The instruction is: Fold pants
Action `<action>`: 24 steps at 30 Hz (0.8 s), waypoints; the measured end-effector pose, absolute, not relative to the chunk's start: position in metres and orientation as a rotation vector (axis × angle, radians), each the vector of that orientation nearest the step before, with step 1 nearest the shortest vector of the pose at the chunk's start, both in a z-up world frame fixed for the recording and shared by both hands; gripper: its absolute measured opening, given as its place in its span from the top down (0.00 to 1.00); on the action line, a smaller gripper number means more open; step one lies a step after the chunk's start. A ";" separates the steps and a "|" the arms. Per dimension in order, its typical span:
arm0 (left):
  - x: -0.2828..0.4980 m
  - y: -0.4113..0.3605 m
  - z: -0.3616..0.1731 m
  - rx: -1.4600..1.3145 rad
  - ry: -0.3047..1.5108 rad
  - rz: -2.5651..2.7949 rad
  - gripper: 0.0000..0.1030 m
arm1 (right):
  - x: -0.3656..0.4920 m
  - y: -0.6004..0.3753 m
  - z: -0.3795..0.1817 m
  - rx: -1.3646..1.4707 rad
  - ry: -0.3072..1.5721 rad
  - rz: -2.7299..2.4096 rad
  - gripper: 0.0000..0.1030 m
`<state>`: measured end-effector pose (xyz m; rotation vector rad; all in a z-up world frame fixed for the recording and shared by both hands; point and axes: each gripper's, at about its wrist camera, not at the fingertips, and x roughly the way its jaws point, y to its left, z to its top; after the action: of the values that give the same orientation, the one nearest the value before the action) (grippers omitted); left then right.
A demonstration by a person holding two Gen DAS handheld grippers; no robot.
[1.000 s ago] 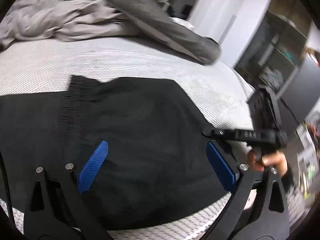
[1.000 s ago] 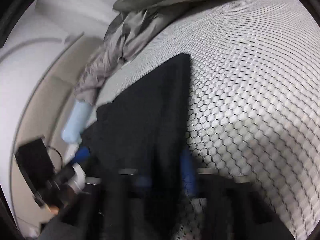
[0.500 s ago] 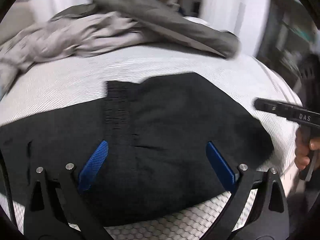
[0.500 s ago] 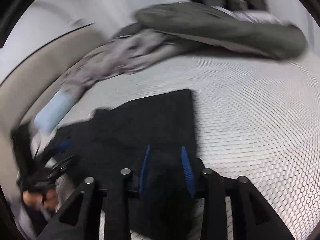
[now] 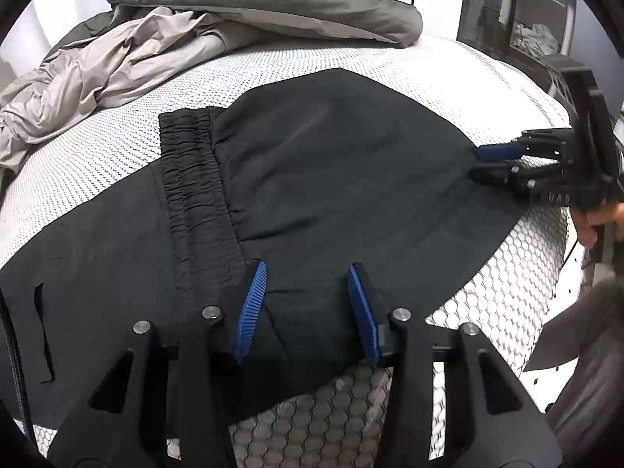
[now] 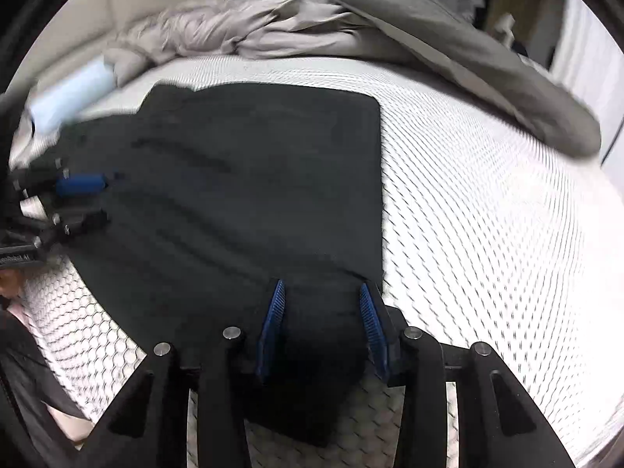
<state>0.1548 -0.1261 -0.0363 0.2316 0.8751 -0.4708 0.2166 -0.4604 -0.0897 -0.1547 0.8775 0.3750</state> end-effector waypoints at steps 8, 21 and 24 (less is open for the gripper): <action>0.183 -0.130 -0.001 0.064 0.851 -0.512 0.58 | 0.217 -0.430 -0.049 -0.054 0.765 0.484 0.58; 0.180 -0.119 -0.027 0.190 0.902 -0.522 0.58 | 0.244 -0.465 -0.091 -0.043 0.869 0.337 0.58; 0.185 -0.117 -0.009 0.096 0.890 -0.518 0.58 | 0.237 -0.468 -0.071 0.070 0.836 0.398 0.58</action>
<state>0.1853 -0.1166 -0.0085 0.0956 0.8899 -0.5182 0.2366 -0.4682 -0.0708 0.0698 0.8364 0.3980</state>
